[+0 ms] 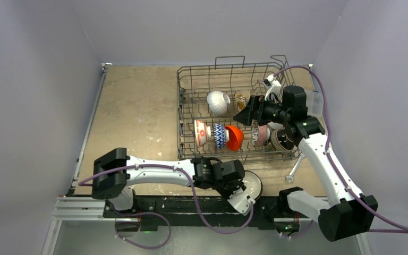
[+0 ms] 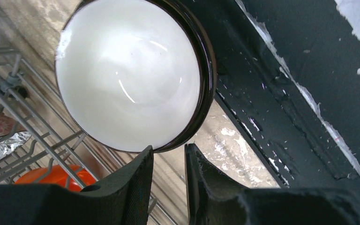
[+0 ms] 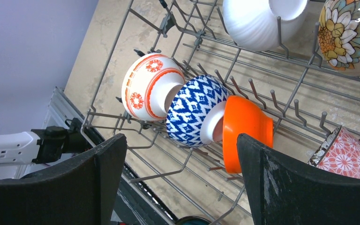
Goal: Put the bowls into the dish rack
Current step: Pick up the bowl from the center of the board.
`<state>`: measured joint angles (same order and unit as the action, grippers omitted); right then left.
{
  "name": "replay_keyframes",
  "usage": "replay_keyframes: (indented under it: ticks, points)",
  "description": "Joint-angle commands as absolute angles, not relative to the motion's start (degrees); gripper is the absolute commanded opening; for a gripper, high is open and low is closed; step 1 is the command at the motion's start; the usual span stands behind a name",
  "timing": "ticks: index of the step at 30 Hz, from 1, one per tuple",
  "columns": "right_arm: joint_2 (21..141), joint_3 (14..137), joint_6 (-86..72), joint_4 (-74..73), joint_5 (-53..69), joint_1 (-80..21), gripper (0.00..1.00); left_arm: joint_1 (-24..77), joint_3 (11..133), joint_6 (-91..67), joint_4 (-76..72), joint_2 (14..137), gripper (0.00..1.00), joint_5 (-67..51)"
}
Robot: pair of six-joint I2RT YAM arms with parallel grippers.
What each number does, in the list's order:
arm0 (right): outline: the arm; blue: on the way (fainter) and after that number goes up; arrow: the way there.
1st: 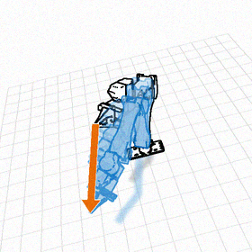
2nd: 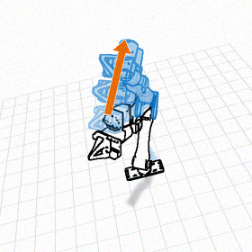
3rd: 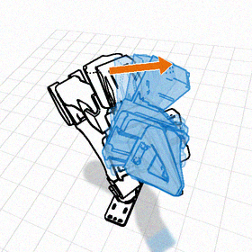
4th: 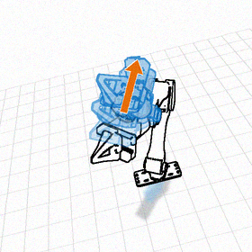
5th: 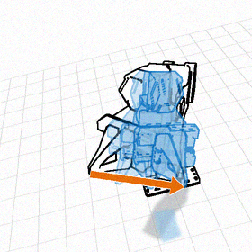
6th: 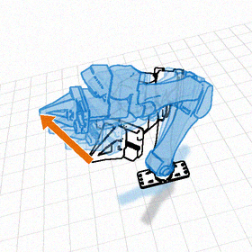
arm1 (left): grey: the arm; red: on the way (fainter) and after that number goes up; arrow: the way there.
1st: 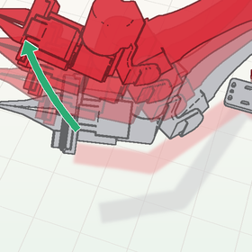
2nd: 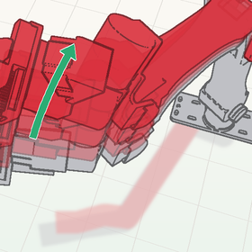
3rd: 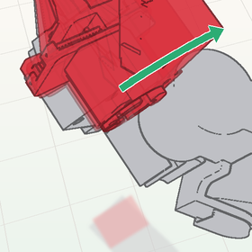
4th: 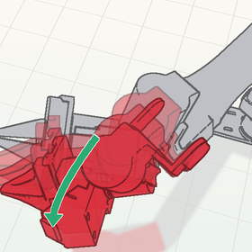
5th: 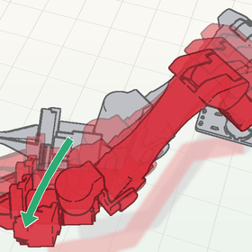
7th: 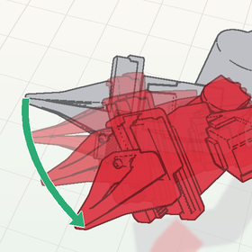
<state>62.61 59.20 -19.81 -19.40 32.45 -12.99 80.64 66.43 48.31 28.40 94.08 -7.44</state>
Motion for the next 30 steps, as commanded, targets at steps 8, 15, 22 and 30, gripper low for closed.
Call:
replay_keyframes:
  ticks: [8, 15, 22, 30]
  points:
    - [61.5, 60.29, -18.26, -19.16, 31.21, -12.82, 0.9, 80.86, 72.59, 54.79, 31.99, 98.66, 0.28, -7.5]
    - [61.92, 60.38, -18.06, -19.07, 31.07, -12.74, 0.89, 81.56, 71.95, 56.8, 29.82, 98.21, 0.28, -11.15]
    - [62.05, 60.42, -17.87, -19.29, 30.76, -12.74, 0.89, 83.09, 73.67, 57.22, 31.9, 101.29, 0.24, -13.2]
    - [62.22, 60.3, -17.67, -19.3, 30.76, -12.72, 0.89, 84.02, 73.35, 56.89, 29.02, 100.21, 0.27, -12.77]
